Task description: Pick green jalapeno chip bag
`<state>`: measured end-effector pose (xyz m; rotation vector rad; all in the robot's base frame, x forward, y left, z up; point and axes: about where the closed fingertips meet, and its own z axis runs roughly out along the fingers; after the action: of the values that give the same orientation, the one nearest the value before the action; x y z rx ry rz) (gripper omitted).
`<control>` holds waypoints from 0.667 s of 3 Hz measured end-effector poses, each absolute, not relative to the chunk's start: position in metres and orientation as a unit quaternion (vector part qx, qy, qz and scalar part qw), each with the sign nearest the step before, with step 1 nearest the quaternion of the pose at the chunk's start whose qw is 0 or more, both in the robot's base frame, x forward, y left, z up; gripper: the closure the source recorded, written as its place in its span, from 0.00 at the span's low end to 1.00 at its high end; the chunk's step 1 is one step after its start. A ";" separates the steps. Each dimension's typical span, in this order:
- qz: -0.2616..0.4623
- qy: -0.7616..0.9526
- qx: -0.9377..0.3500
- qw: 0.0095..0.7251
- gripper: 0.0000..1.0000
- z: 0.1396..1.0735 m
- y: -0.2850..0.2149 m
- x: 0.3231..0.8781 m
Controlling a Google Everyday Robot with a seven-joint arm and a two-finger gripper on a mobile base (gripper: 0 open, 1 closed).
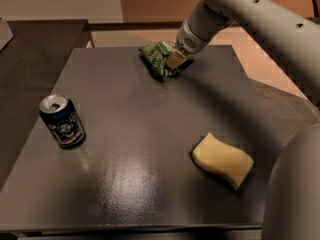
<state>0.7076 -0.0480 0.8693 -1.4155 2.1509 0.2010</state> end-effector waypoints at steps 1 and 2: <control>0.068 0.794 -0.526 0.296 1.00 0.893 -0.056 0.698; 0.058 0.782 -0.533 0.318 1.00 0.924 -0.065 0.683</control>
Offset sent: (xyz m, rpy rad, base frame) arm -0.0437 -0.0324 0.1021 0.0218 -0.1756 0.0259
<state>0.6833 -0.0650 0.9243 -1.4027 2.0578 0.1514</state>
